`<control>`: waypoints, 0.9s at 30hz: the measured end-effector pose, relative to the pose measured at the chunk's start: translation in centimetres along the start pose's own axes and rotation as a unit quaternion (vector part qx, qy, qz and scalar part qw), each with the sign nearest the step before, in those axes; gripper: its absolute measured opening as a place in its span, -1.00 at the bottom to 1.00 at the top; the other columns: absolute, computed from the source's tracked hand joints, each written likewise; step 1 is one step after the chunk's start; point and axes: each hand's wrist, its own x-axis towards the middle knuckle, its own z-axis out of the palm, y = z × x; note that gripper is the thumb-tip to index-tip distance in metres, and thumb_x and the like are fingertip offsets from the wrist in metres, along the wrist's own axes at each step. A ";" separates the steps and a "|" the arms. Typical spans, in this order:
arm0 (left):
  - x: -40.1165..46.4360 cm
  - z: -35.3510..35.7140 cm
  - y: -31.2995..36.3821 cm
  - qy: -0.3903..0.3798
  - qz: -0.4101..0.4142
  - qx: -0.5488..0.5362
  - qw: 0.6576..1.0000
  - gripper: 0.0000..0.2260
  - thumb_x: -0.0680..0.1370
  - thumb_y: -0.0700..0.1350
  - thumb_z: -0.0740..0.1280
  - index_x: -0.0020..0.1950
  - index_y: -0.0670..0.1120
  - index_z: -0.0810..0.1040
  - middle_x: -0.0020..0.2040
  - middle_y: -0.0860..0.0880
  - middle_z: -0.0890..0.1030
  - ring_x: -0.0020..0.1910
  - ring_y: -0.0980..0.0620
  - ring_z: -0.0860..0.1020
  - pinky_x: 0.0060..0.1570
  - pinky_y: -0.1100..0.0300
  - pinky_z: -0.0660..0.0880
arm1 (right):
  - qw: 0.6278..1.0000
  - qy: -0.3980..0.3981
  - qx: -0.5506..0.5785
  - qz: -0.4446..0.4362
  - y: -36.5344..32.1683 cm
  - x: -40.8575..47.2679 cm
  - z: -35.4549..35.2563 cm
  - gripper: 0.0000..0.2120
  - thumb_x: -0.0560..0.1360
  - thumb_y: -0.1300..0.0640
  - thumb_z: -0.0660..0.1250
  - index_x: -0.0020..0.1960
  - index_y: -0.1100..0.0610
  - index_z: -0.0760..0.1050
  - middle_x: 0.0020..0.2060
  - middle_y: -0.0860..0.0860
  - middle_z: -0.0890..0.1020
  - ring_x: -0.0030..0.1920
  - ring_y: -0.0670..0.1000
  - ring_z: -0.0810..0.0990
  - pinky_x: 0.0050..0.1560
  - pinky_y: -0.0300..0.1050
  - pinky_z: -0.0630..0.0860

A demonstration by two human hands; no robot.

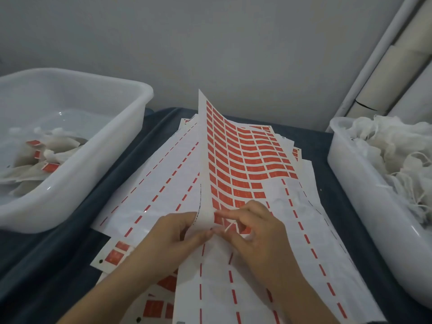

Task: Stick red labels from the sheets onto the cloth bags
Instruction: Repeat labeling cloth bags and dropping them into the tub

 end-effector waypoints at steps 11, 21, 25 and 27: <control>-0.5 -0.6 0.0 0.016 0.137 0.168 0.976 -0.78 0.45 0.10 0.19 0.05 0.15 0.53 -0.17 0.33 0.45 -0.28 0.29 0.48 -0.24 0.62 0.36 | 0.998 -0.016 0.038 -0.056 -0.3 0.2 -0.5 -0.49 0.54 -0.17 0.06 0.03 0.15 0.64 -0.15 -0.02 0.67 -0.01 -0.12 0.46 0.09 -0.60 0.31; -0.9 -1.0 -0.3 0.002 0.093 0.167 0.982 -0.75 0.51 0.07 0.20 0.16 0.16 0.48 -0.03 0.35 0.41 -0.19 0.27 0.48 -0.22 0.62 0.36 | 0.996 -0.019 0.061 -0.059 -0.1 0.1 -0.3 -0.52 0.54 -0.12 0.09 0.03 0.20 0.64 -0.11 0.00 0.67 0.01 -0.11 0.49 0.17 -0.47 0.34; -0.9 -1.4 -0.2 -0.009 0.042 0.091 0.995 -0.80 0.40 0.19 0.17 -0.18 0.11 0.47 -0.34 0.35 0.52 -0.25 0.21 0.56 -0.31 0.47 0.45 | 0.995 0.033 0.082 0.037 -0.6 0.2 -0.6 -0.83 0.47 -0.05 0.33 -0.12 0.02 0.63 -0.16 -0.22 0.62 -0.14 -0.21 0.56 -0.03 -0.53 0.44; -0.6 -1.9 -0.4 0.006 -0.001 0.011 1.000 -0.78 0.39 0.16 0.24 -0.18 0.04 0.51 -0.36 0.25 0.60 -0.31 0.21 0.61 -0.43 0.45 0.44 | 0.975 0.034 0.155 0.153 -1.1 0.5 -1.0 -0.91 0.41 -0.11 0.32 -0.21 -0.12 0.53 -0.25 -0.30 0.61 -0.11 -0.27 0.55 -0.13 -0.55 0.42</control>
